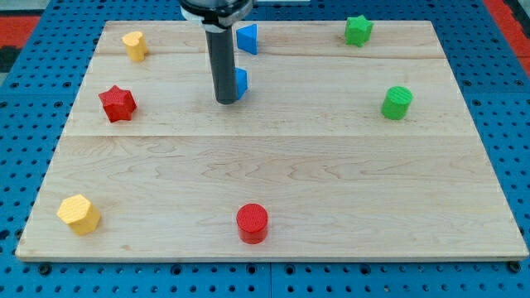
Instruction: Place the blue triangle to the top of the blue cube
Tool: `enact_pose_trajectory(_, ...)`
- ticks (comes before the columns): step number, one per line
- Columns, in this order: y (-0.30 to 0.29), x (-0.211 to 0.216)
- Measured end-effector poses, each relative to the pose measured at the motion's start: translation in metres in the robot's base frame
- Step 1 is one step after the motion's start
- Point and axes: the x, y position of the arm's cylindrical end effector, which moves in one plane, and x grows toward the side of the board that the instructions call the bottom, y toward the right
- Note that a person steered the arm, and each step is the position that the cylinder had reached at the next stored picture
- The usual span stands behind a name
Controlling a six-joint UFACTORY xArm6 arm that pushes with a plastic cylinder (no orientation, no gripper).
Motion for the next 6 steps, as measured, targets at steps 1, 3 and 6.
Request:
enact_pose_trajectory(1, 0.037, -0.001)
enact_pose_trajectory(3, 0.135, -0.038)
enact_pose_trajectory(6, 0.087, -0.160)
